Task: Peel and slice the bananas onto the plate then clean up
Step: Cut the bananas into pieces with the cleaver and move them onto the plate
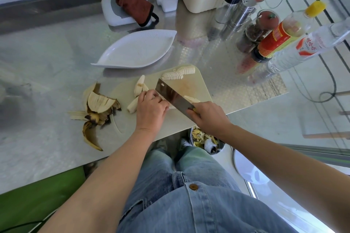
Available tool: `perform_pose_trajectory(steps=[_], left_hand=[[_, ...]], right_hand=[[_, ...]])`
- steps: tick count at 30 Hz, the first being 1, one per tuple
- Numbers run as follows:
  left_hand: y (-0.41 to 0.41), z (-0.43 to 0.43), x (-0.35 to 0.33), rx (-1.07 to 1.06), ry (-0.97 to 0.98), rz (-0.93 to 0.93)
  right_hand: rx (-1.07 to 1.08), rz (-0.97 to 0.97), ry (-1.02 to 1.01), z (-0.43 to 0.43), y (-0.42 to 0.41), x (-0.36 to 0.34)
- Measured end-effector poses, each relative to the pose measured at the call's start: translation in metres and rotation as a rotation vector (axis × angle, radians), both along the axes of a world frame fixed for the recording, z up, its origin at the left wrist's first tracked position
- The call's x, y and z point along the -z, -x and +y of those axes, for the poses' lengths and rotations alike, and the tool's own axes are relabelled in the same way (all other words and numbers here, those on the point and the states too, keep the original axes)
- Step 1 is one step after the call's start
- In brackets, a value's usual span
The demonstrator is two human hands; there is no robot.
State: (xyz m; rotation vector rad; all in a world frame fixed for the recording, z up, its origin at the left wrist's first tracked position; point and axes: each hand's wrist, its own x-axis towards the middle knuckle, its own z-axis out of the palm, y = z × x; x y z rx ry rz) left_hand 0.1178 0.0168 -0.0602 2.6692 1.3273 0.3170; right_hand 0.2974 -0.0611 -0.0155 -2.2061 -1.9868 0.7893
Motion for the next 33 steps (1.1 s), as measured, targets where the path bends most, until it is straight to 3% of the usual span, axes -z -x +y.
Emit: perform_pose_trajectory(steps=[14,33], left_hand=[[0.0,-0.001,0.001,-0.004,0.011,0.01],[0.0,-0.002,0.001,-0.03,0.017,-0.011]], right_hand=[[-0.064,-0.093,0.046,0.001,0.002,0.007],[-0.047,-0.055,0.011,0.003,0.003,0.0]])
